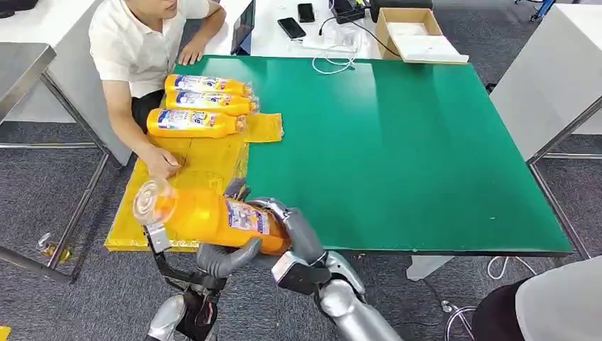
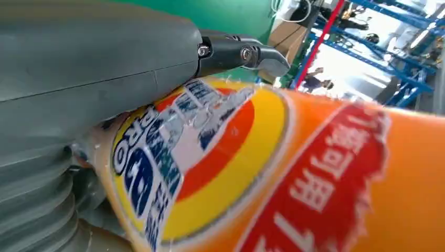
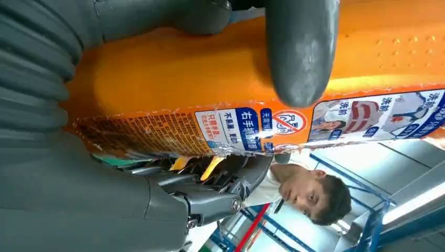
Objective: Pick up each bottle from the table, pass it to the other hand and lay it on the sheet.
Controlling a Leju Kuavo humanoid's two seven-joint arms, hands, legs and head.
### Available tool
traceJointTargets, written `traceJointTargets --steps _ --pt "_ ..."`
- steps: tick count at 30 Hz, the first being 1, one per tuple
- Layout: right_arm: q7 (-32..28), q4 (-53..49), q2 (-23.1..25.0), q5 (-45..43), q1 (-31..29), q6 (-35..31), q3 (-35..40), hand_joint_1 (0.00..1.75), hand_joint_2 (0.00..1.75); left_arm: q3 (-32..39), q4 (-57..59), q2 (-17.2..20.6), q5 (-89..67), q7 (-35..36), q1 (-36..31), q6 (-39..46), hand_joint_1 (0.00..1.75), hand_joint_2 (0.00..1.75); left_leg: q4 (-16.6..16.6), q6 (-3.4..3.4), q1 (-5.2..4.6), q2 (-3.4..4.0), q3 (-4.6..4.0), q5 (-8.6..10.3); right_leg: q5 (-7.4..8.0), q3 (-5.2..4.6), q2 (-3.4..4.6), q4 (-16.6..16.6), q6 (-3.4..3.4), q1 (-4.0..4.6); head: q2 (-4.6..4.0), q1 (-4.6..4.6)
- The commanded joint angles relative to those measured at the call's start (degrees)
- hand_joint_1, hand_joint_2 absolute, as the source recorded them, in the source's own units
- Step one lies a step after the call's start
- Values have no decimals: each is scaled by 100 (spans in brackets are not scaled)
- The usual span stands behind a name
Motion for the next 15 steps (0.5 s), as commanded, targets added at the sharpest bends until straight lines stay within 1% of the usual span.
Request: traceJointTargets --steps 1,6,7,8,9,10,15 --pt "-90 773 135 -119 -365 77 598 175 175 -107 297 42 131 44 -382 -69 0 175 -5 -7 0 11 24 -6 -6 19 4 -1 -12 1 0 0" --pt "-78 971 163 -189 -490 113 649 175 175 -144 331 53 87 -124 -428 -220 2 175 -4 -6 2 4 15 -2 -2 13 -1 -4 -9 3 0 0" --pt "-67 1014 166 -217 -503 147 657 175 175 -138 333 46 90 -114 -444 -213 52 175 -6 -10 1 6 28 -7 -8 24 -1 -2 -15 3 0 0" --pt "-53 1051 162 -220 -512 179 679 175 175 -126 296 49 56 -211 -443 -246 159 175 -5 -7 1 1 18 -3 -5 16 -5 -3 -11 3 0 0" --pt "-52 1078 167 -219 -517 179 698 175 175 -117 296 45 49 -236 -449 -258 175 175 -4 -6 2 1 15 -3 -3 13 -3 -4 -9 4 0 0" --pt "-32 1140 163 -221 -522 213 743 175 175 -81 277 36 55 -257 -460 -261 175 175 -5 -9 2 5 29 -7 -8 25 -3 -3 -14 5 0 0" --pt "-31 1223 150 -219 -484 202 778 175 175 -6 225 20 87 -310 -442 -285 175 175 -5 -6 3 -1 16 -3 -4 15 -7 -6 -8 5 0 0"
